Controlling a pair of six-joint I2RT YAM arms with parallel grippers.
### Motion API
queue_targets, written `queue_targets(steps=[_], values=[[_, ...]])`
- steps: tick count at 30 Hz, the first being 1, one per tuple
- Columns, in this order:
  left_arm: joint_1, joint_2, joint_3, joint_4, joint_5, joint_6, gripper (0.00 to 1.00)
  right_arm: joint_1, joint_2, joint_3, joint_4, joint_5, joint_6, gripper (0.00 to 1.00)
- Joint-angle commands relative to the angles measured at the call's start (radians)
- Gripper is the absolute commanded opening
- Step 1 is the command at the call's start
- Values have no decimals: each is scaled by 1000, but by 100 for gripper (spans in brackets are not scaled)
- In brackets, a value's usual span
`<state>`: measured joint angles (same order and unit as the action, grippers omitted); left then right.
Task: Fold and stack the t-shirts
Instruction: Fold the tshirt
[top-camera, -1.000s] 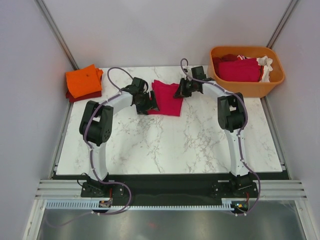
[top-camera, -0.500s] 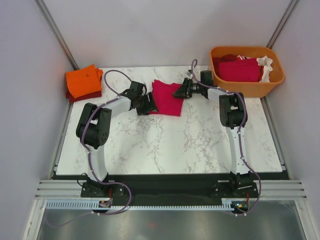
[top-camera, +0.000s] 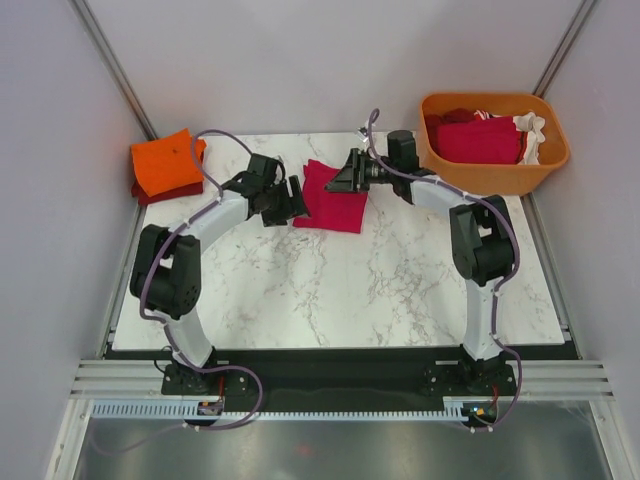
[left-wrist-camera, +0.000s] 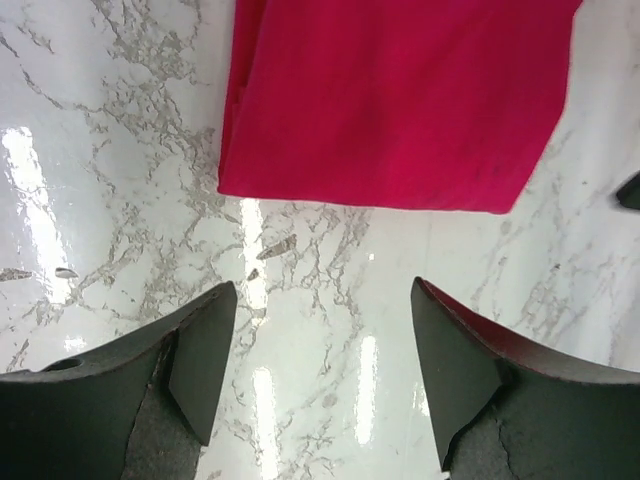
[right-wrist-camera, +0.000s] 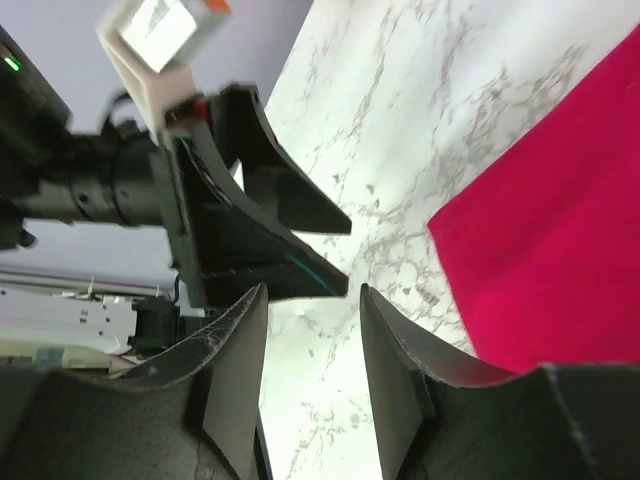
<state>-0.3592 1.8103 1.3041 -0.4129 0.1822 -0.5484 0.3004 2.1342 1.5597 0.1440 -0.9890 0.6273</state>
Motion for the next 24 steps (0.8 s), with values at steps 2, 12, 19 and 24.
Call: queue_targets(steps=[2,12,19,24], values=[[2,-83,-15,-35,-4,-2,78,8,10,-194,226,1,80,48],[14,-124,-57,-41,-21,31,78,5,167,-345,401,12,112,41],[34,-92,19,-47,-21,73,78,6,162,-337,394,-23,126,40],[58,-42,104,-47,-21,73,78,52,-110,-326,102,67,-111,60]])
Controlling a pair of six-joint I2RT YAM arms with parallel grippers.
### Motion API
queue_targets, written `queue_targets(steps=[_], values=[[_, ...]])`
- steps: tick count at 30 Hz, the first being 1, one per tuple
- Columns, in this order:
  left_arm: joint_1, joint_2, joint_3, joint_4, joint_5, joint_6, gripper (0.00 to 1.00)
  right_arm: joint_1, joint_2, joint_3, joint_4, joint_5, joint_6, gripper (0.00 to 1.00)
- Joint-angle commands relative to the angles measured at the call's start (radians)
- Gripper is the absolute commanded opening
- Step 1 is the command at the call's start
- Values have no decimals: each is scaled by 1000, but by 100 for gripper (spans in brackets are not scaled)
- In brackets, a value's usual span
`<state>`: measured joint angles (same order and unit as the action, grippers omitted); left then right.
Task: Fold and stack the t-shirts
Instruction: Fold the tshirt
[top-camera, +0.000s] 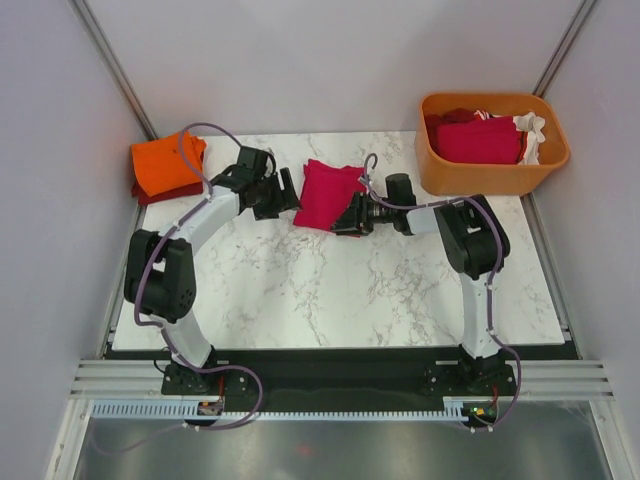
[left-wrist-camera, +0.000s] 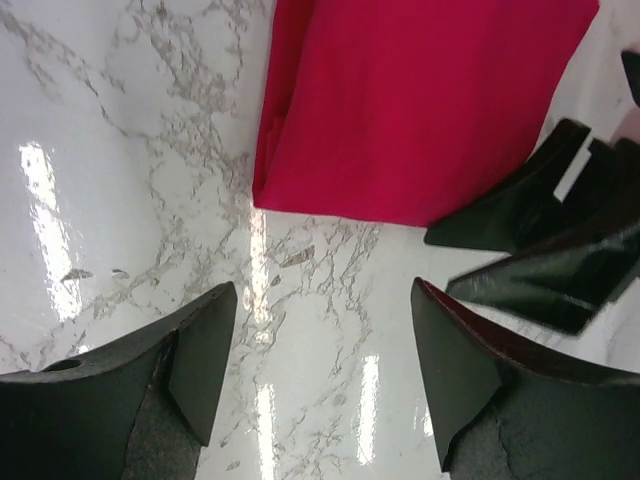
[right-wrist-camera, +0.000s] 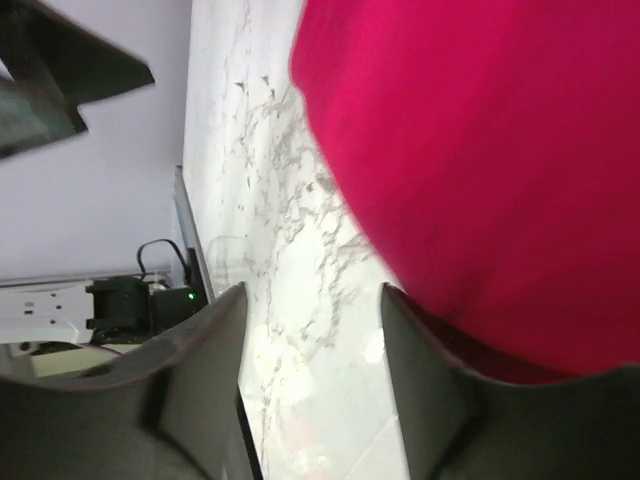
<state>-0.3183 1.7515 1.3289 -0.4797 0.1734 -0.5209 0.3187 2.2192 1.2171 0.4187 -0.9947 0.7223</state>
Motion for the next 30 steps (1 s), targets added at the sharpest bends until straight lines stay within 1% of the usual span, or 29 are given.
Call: queue_targets(steps=[1,2,3,5,6,7,8,12,16,21,24,28,29,30], values=[[22,14,82,20,-12,45,78,45,-246,45,-360,121,-272,67],[24,-3,73,20,-12,45,78,55,-341,54,-418,228,-312,73],[24,-16,67,20,-12,45,78,65,-381,56,-482,266,-339,84],[22,-50,30,20,-12,45,78,60,-471,10,-515,300,-336,89],[22,-93,15,20,-12,45,78,47,-489,-11,-521,333,-322,90],[22,-116,-2,18,-24,70,79,36,-500,-52,-547,353,-295,89],[22,-142,-40,-20,-37,71,79,28,-518,-80,-554,370,-278,89],[24,-262,-132,-22,-25,65,79,10,-566,-241,-561,539,-232,87],[24,-334,-192,-34,-2,81,79,11,-566,-289,-538,608,-210,87],[24,-388,-229,-50,-2,94,80,11,-495,-257,-485,619,-239,87],[22,-405,-249,-56,8,96,80,10,-414,-191,-471,628,-239,86],[24,-423,-270,-57,11,96,80,10,-316,-150,-425,643,-206,86],[24,-429,-272,-57,9,96,80,8,-279,-142,-426,645,-195,84],[24,-428,-273,-57,8,96,80,10,-262,-127,-393,645,-186,83]])
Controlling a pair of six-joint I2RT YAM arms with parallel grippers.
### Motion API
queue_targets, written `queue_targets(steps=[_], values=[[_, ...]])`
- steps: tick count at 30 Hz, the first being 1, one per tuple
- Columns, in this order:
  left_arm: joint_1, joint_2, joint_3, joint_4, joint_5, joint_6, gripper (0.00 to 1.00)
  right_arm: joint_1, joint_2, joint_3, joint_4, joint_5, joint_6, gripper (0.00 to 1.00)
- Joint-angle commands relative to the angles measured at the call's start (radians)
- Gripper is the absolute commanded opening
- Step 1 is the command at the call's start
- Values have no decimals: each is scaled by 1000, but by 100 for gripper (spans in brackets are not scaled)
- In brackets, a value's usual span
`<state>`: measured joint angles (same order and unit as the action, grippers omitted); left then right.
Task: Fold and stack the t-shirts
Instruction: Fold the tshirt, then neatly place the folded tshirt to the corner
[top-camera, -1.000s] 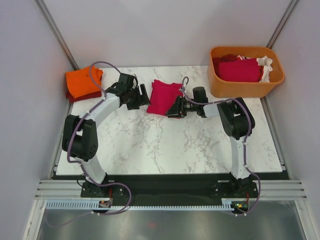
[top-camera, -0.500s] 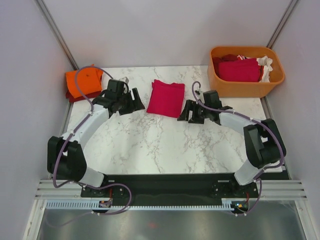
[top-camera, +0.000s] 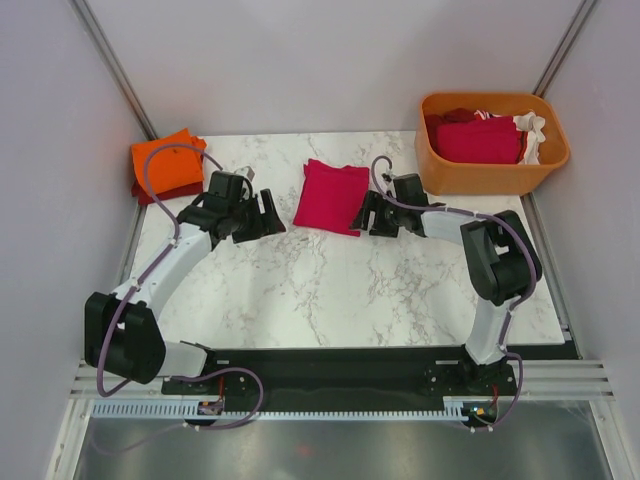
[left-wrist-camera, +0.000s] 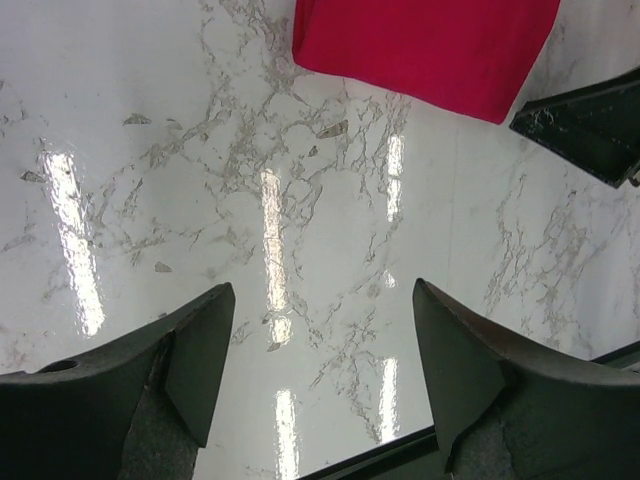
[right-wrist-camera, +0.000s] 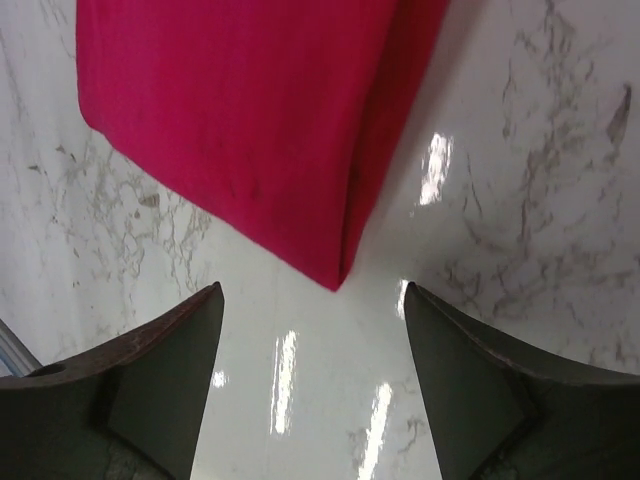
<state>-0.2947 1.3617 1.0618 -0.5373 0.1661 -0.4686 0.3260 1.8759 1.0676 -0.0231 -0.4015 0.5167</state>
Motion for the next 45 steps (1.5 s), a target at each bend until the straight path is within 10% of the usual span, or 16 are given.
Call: queue_targets(steps=[1,6,12,19,22,23,25,28,45], values=[[0,-39,-8,0,18,47,80,1,101,32,72,50,37,81],[0,-20,-2,0,12,51,80,7,157,35,118,43,72,63],[28,103,75,20,19,38,82,50,177,-18,149,-10,60,0],[54,402,314,33,50,39,83,44,-67,-210,28,115,-3,0],[49,496,319,232,335,50,90,44,-116,-238,-92,147,-41,0],[43,526,311,249,352,45,90,44,-124,-236,-127,176,-43,10],[25,547,274,249,366,42,90,44,-150,-229,-216,300,-38,67],[-35,570,221,369,313,30,91,41,-198,-218,-268,426,-32,95],[-55,724,294,476,248,-30,92,41,-435,-189,-376,360,-76,95]])
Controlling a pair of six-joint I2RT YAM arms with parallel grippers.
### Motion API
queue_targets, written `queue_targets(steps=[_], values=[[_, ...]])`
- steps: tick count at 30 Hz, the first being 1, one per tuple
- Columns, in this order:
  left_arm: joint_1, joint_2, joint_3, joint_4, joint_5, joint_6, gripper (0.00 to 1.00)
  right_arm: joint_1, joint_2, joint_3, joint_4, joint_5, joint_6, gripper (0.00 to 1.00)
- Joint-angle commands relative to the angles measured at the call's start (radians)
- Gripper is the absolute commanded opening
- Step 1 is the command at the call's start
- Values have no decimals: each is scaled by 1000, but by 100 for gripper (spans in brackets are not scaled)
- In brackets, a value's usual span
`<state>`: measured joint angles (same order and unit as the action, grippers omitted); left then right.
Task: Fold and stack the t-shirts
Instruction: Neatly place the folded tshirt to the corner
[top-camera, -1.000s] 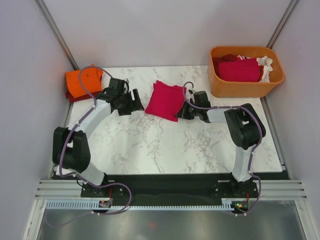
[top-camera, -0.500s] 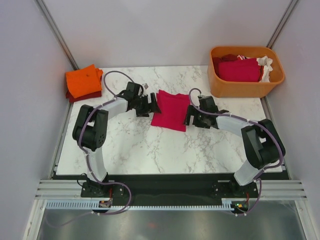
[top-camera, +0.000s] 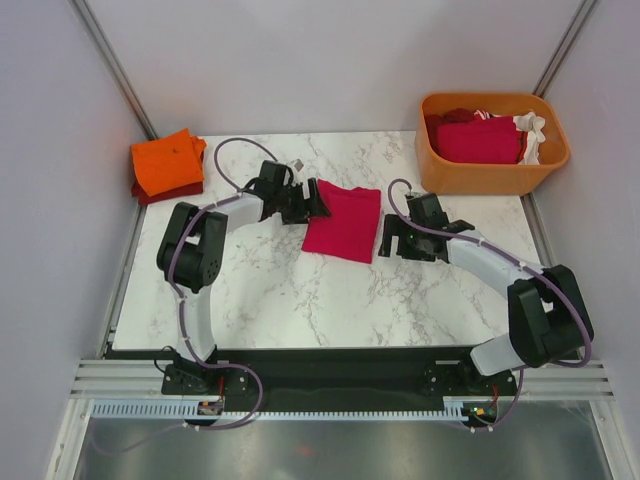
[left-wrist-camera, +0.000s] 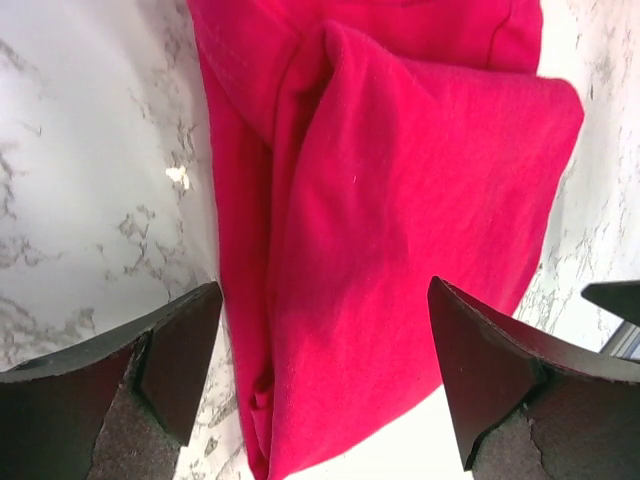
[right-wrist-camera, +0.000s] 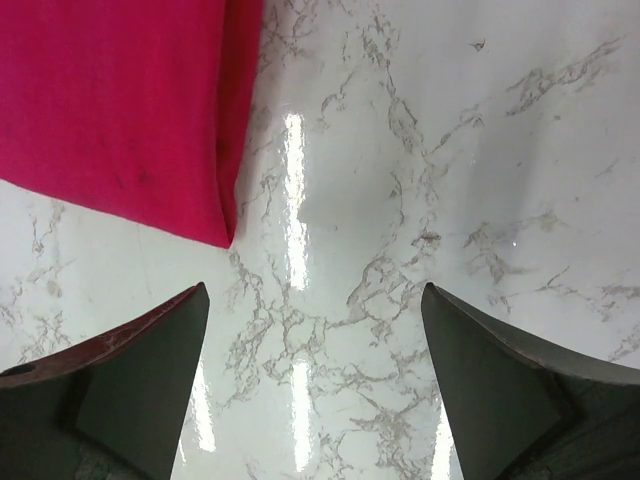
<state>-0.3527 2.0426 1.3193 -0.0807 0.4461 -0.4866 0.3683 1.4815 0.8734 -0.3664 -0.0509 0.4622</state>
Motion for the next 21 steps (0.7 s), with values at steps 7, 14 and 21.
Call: queue_targets(steps=[7,14,21], values=[[1,88,61,19,-32,-12,92,-2,-70,4,-46,-23,-33,95],[-22,139,67,-22,-184,5,71,-3,-82,6,-48,-41,-34,95],[-68,145,57,-22,-95,-26,52,-3,-75,7,-45,-49,-37,94]])
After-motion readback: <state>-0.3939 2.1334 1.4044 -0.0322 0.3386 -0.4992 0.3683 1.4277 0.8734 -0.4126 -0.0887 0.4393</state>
